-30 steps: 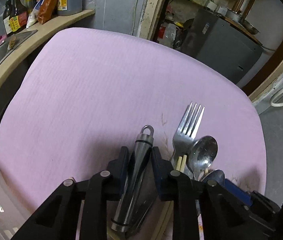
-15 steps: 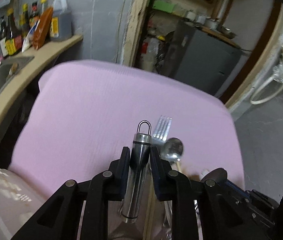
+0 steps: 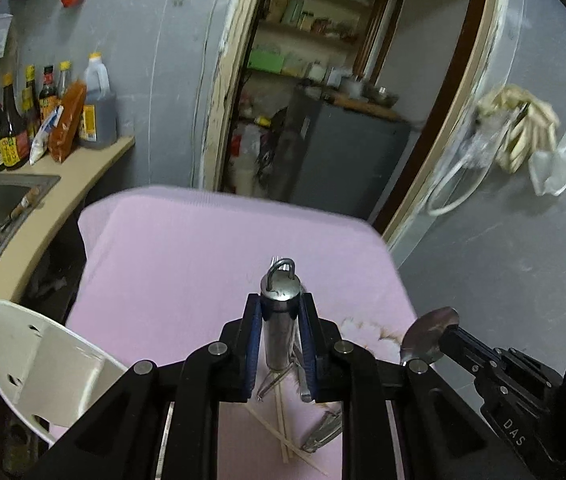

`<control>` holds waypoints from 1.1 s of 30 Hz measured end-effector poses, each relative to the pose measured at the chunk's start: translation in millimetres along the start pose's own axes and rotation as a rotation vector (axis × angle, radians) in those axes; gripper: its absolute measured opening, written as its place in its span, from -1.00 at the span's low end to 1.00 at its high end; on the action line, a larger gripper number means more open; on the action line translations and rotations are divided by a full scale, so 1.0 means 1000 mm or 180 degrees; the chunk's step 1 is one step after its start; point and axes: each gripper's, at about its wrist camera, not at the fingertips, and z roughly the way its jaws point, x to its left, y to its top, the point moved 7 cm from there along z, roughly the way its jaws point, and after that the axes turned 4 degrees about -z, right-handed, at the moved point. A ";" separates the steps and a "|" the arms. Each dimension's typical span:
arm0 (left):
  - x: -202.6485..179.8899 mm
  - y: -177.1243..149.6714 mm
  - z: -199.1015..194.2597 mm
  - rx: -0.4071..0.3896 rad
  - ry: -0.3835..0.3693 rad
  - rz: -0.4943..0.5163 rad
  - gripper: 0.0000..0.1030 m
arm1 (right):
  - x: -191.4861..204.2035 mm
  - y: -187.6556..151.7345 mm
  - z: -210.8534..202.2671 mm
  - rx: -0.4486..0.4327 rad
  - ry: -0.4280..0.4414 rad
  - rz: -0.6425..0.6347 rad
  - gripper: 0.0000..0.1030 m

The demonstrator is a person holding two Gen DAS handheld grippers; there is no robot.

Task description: Organize utensils

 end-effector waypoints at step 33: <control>0.169 0.086 -0.156 -0.0593 0.0186 -0.0222 -0.66 | 0.217 0.094 -0.041 -0.0595 -0.0329 -0.1075 -0.98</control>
